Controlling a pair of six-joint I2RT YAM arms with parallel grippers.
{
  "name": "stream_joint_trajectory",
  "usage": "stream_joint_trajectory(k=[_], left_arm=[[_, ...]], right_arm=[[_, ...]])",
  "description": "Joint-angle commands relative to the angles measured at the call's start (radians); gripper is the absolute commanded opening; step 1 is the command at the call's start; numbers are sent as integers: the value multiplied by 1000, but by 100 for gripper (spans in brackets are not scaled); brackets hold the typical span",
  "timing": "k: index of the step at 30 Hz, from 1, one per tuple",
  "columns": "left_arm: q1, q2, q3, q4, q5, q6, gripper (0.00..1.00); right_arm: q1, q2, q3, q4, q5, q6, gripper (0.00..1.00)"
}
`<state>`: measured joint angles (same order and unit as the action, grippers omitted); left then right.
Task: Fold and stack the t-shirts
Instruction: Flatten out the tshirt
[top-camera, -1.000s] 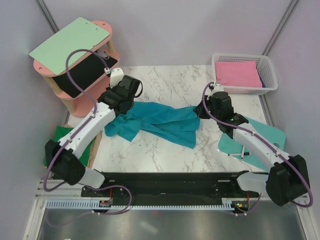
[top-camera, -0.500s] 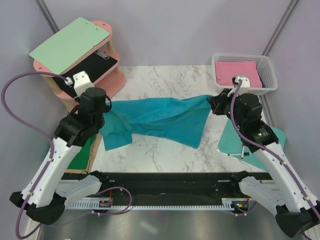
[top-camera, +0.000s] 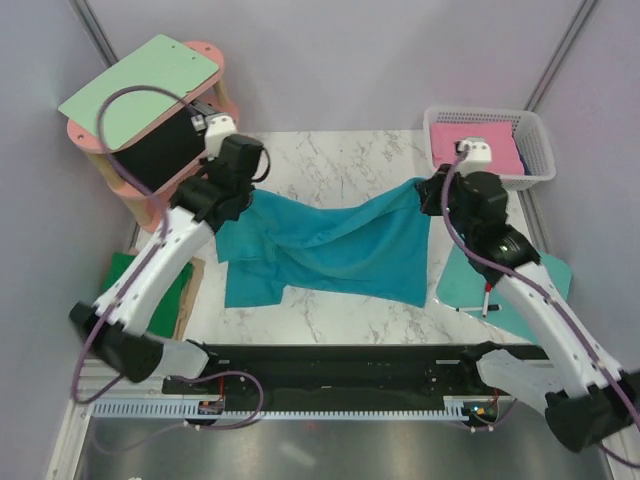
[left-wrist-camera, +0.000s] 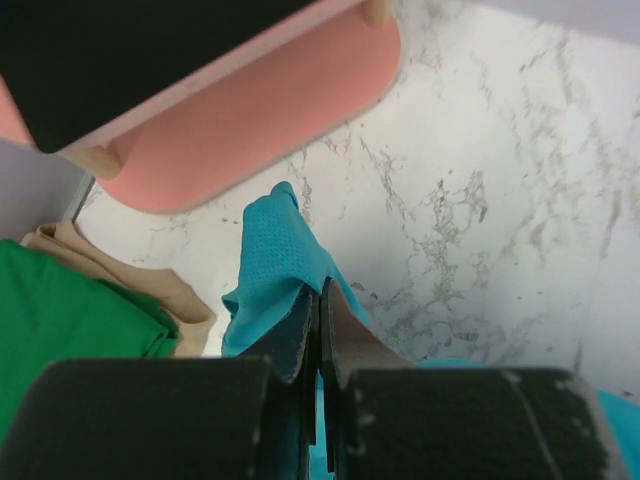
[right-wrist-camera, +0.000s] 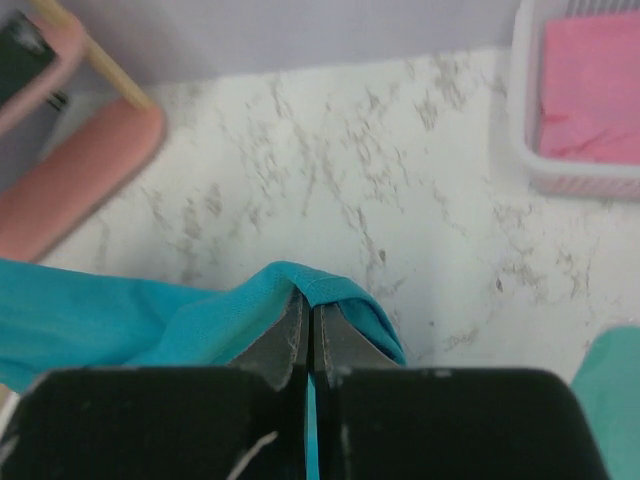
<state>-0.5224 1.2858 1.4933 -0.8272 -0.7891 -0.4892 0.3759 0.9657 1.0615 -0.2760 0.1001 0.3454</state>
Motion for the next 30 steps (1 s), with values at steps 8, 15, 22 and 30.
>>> stream_joint_trajectory(k=[8, 15, 22, 30], left_arm=[[90, 803, 385, 51, 200, 92, 2], [148, 936, 630, 25, 214, 138, 95], [173, 680, 220, 160, 282, 124, 93], [186, 483, -100, 293, 412, 87, 87]], right_arm=[[-72, 577, -54, 322, -3, 59, 0], [-124, 720, 17, 371, -56, 96, 0], [-143, 752, 37, 374, -34, 96, 0], [-199, 850, 143, 362, -28, 135, 0]])
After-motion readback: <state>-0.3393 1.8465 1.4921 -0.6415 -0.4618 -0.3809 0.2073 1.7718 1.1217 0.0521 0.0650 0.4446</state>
